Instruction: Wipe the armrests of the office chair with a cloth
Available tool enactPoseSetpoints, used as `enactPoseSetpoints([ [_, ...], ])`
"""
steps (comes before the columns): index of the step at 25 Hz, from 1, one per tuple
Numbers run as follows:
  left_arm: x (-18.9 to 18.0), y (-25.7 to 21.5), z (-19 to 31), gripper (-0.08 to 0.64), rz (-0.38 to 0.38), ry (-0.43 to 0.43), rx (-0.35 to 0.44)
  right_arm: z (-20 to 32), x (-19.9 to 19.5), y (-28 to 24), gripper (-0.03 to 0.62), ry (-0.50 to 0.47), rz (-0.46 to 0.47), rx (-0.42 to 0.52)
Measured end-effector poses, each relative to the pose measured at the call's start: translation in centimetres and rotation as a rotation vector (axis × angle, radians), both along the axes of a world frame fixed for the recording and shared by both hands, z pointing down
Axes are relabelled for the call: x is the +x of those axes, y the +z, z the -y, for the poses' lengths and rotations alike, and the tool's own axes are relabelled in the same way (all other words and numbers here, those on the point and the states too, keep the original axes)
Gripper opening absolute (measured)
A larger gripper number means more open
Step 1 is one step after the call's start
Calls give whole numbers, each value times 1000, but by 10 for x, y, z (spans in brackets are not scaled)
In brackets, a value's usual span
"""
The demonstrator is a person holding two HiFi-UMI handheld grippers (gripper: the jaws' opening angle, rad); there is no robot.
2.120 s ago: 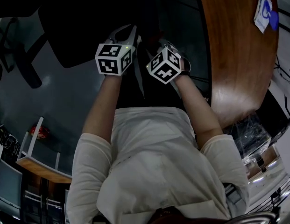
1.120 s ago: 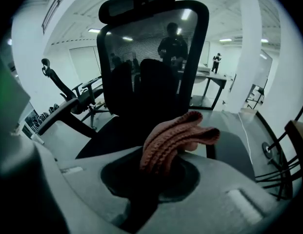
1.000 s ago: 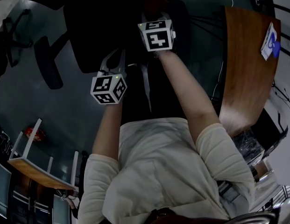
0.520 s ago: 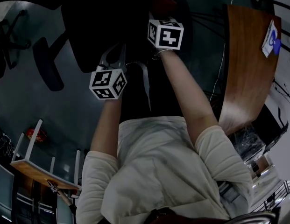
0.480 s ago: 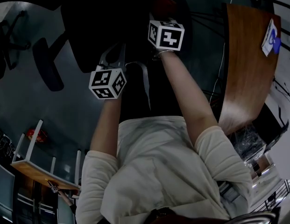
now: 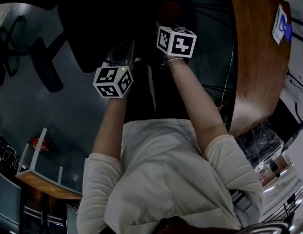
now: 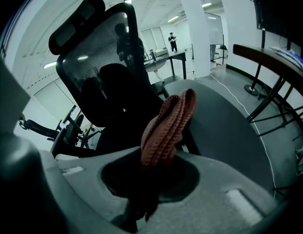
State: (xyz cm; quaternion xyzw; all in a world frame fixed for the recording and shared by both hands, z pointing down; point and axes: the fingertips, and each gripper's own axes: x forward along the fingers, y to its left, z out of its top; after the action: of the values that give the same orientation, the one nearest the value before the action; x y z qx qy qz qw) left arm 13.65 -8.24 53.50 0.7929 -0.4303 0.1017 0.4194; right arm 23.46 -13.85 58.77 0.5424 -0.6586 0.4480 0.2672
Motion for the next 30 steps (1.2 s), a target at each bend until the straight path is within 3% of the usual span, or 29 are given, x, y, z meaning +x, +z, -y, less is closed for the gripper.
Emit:
enactPoseSetpoints([
  [14, 22, -13, -55, 17, 3, -63, 30, -103, 28, 4, 48, -190, -32, -60],
  [26, 42, -25, -111, 17, 11, -162, 35, -154, 102, 7, 48, -198, -88, -103],
  [30, 35, -46, -121, 17, 7, -233, 72, -168, 93, -15, 48, -323, -84, -38],
])
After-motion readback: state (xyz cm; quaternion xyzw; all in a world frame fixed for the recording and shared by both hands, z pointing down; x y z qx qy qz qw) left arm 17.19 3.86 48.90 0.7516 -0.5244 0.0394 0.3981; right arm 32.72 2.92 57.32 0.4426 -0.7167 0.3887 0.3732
